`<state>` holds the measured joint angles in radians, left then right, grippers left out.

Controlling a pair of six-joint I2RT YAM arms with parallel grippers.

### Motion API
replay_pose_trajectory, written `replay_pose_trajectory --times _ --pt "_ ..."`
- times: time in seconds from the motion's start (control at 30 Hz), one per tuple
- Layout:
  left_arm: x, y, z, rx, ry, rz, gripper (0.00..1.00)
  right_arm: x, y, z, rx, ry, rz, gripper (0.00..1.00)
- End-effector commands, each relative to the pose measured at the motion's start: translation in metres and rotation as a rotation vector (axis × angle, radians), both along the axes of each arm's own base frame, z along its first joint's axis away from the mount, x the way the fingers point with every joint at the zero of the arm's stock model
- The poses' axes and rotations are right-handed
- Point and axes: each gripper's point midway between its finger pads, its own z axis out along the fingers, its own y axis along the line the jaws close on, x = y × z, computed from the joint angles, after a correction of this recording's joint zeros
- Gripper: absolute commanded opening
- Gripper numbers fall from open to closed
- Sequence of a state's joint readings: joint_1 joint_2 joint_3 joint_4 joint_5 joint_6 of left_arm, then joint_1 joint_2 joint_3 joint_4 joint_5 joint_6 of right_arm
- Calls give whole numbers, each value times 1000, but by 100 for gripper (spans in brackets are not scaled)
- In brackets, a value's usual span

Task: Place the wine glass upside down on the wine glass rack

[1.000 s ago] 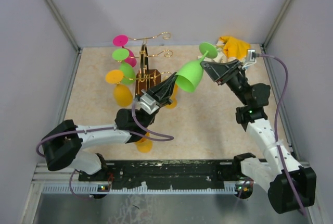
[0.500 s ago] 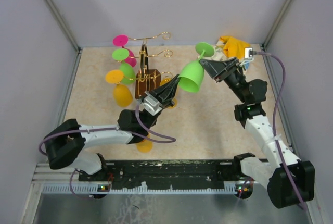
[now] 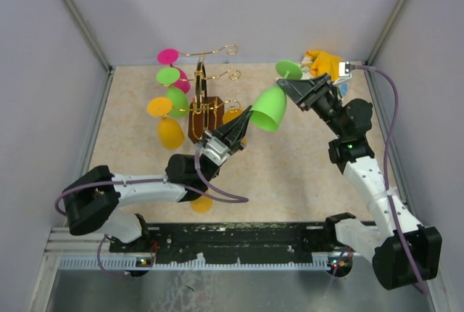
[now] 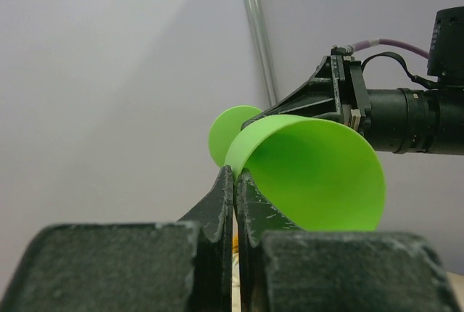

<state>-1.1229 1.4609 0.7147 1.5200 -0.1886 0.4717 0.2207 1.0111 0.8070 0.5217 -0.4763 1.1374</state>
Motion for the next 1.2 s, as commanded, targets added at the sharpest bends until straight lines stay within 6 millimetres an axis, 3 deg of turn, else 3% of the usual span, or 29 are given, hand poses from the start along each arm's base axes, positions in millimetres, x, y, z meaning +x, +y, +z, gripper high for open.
replay_pose_trajectory --times 0.0,0.2,0.37,0.43,0.53,0.67,0.87,0.93,1.0,1.17 --pt "-35 33 61 -243 -175 -46 0 -11 4 24 -16 -56 24 35" --pt "-34 30 59 -237 -173 -49 0 -13 4 28 -31 -68 27 14" --pt "-35 31 54 -227 -167 -52 1 -12 4 33 -62 -103 16 4" --pt "-36 35 52 -224 -164 -45 13 -10 3 36 -83 -128 1 2" --pt "-36 41 48 -206 -150 -34 41 -3 1 43 -131 -164 -36 0" --pt "-33 33 39 -120 -86 -54 61 11 -5 54 -233 -212 -111 0" --pt "-28 28 26 -33 -11 -59 77 32 -18 72 -381 -303 -232 0" --pt "-23 21 29 11 46 -69 77 42 -26 73 -449 -328 -298 0" --pt "-12 11 33 65 143 -60 73 55 -36 69 -530 -346 -367 0" --pt "9 0 52 166 206 -1 77 90 -57 44 -667 -346 -467 0"
